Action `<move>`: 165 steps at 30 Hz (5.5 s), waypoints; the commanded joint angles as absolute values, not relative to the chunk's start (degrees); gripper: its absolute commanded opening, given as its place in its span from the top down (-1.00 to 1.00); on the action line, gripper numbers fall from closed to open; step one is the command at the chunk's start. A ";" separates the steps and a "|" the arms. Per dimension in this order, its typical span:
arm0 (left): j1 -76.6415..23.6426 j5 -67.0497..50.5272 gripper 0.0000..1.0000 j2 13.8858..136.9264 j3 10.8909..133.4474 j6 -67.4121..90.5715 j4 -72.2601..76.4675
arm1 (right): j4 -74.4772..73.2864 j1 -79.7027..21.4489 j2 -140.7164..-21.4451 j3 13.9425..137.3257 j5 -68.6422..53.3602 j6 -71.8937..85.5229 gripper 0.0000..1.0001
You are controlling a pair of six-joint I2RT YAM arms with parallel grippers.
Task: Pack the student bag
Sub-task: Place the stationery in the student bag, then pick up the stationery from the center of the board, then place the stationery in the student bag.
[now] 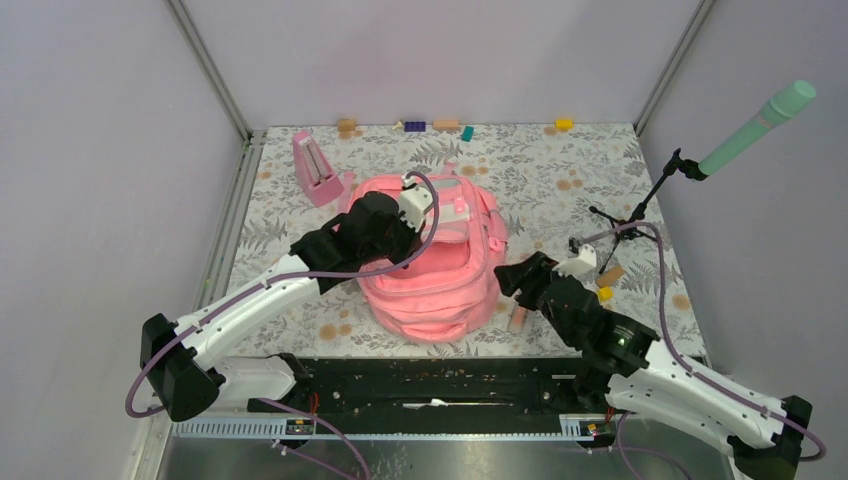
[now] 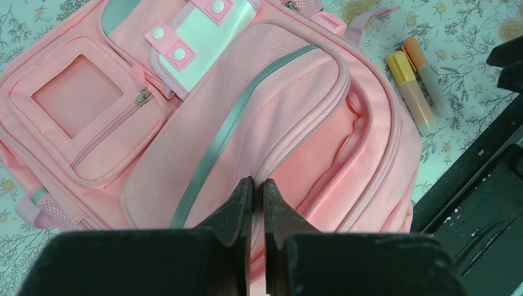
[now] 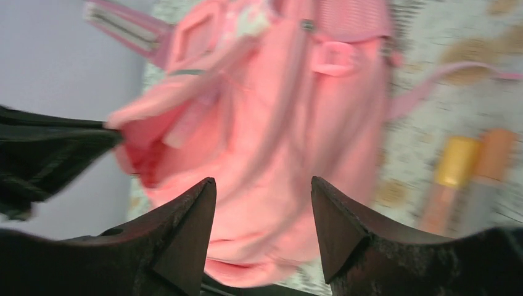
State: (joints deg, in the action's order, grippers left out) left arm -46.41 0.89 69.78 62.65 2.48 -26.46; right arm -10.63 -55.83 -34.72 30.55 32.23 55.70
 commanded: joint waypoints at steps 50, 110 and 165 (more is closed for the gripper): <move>-45.70 2.29 1.00 68.39 65.13 3.34 -23.11 | -24.91 -41.24 -54.69 20.80 25.69 56.56 0.39; -45.70 1.85 1.00 68.36 65.26 3.51 -23.21 | -11.44 -41.39 -59.72 47.13 -13.74 55.91 0.88; -45.12 -0.56 1.00 66.99 64.83 4.39 -22.09 | 19.50 -52.56 -69.77 42.03 19.77 52.16 -0.10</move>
State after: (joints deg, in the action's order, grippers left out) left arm -44.80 1.78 69.80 62.65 3.11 -26.33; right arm 17.87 -52.51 -75.09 43.29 21.19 57.98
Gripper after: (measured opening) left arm 0.036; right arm 0.547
